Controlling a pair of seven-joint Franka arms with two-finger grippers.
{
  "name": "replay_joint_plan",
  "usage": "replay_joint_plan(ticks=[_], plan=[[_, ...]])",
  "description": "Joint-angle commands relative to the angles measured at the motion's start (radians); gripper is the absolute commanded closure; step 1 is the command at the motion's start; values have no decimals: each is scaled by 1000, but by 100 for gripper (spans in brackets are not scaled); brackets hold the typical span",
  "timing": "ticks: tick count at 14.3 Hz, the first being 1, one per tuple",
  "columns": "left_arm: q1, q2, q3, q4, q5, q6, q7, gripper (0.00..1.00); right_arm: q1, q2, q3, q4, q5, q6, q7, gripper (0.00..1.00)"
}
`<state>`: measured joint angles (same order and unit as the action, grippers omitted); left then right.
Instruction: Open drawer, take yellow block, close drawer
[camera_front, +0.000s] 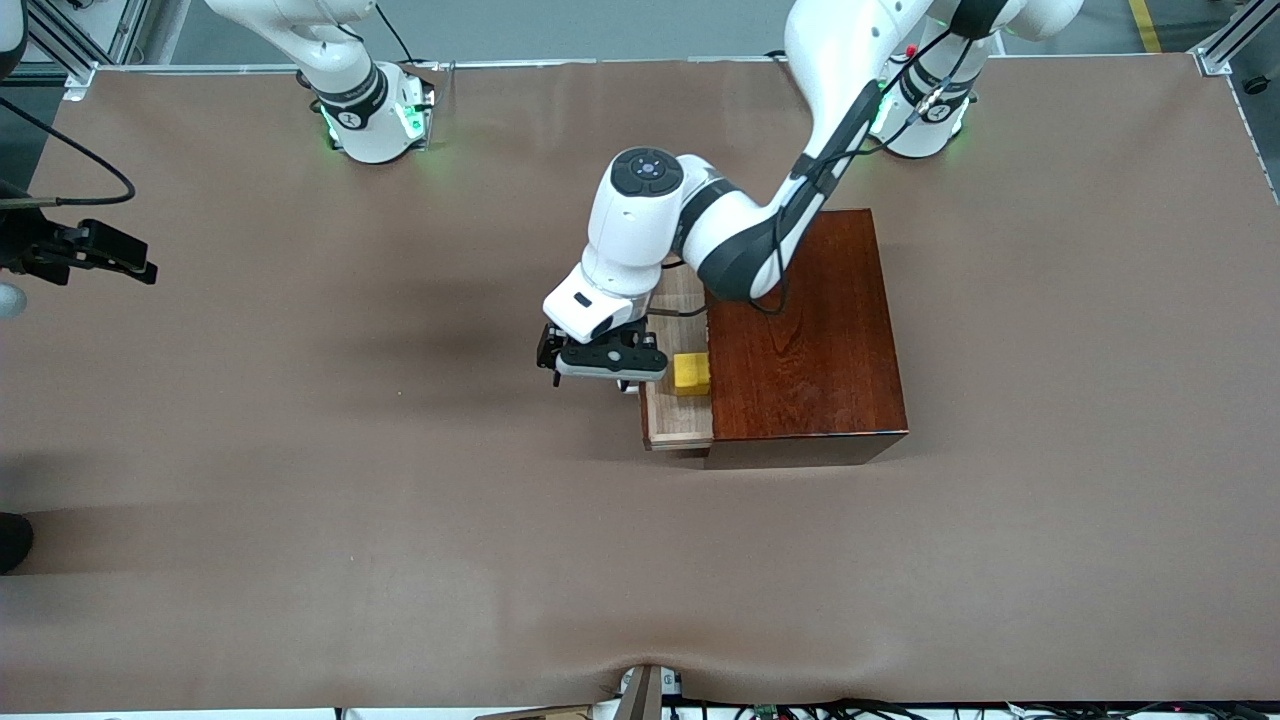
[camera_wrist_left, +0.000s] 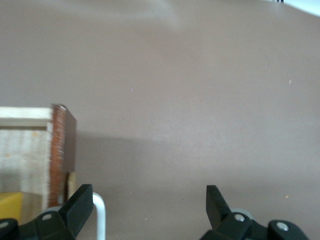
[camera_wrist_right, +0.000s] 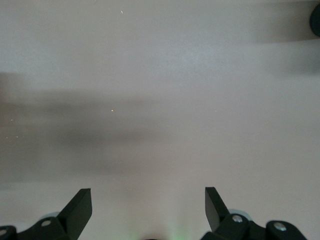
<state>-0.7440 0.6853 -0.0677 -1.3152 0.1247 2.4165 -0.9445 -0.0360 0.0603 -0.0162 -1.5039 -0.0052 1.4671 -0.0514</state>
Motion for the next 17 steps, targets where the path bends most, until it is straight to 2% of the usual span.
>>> replay_joint_plan(ticks=[1,5,8,17], plan=[[37,-72,-1,-12,-39,-60,9,0,-12,-11,10,-9,-4,-1,5,0],[38,-72,5,-13,-40,-103,6,0,-4,-11,12,2,17,4,31,0],[38,-72,5,-13,-42,-119,7,0,13,-8,21,2,68,4,224,0],[38,-73,5,-13,-40,-178,3,0,33,-4,19,2,68,10,242,0]])
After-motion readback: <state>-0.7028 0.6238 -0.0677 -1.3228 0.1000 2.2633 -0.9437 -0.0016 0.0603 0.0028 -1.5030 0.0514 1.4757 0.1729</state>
